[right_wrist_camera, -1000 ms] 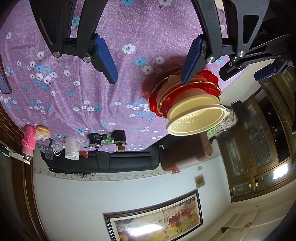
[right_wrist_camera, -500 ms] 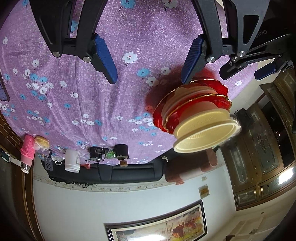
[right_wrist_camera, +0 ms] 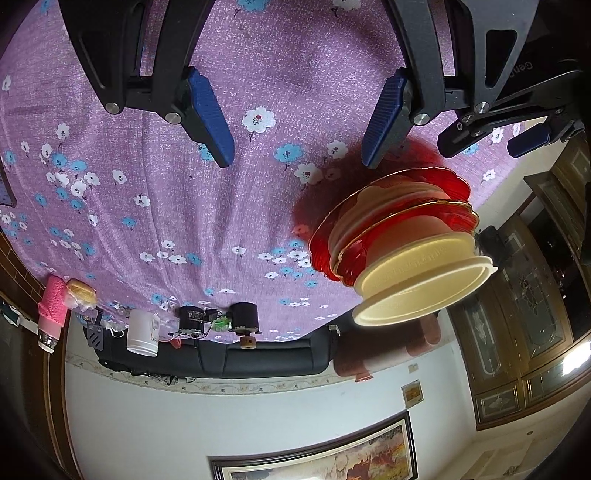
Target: Organize plates and bowls
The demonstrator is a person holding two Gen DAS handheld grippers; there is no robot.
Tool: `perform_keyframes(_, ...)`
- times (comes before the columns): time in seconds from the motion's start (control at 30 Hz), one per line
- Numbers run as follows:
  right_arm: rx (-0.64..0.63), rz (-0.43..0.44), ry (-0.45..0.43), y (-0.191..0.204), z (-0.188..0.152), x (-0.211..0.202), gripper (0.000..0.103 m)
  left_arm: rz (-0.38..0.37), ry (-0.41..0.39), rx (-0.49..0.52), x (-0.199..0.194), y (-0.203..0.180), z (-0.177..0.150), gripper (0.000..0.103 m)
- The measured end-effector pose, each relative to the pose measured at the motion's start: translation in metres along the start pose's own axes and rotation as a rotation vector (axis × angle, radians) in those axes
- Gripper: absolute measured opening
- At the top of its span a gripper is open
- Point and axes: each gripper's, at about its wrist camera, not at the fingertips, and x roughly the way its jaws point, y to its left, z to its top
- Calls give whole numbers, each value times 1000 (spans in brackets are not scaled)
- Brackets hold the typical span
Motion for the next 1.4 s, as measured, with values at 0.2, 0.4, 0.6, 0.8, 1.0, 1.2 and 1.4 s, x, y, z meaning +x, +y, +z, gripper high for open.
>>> perform_keyframes(0.2,-2,-4,12,0,0,5,76,-2,16,0,7,0,0,99)
perform_keyframes(0.4,-4,-8,25,1,0,10,76,-12,37,-2,12,1,-2,99)
perform_keyframes(0.6,-2,-11,34,0,-1,13,78,-17,47,2,16,0,-2,99)
perform_keyframes(0.8,0,-15,41,-1,0,16,78,-21,60,1,19,1,-2,99)
perform_keyframes(1.0,4,-16,40,-2,-1,17,78,-22,70,4,21,0,-2,99)
perform_keyframes(1.2,14,-15,41,-4,-2,17,78,-28,84,8,25,-3,-2,99)
perform_keyframes(1.4,24,-14,44,-7,-3,18,78,-26,90,13,27,-7,-3,99)
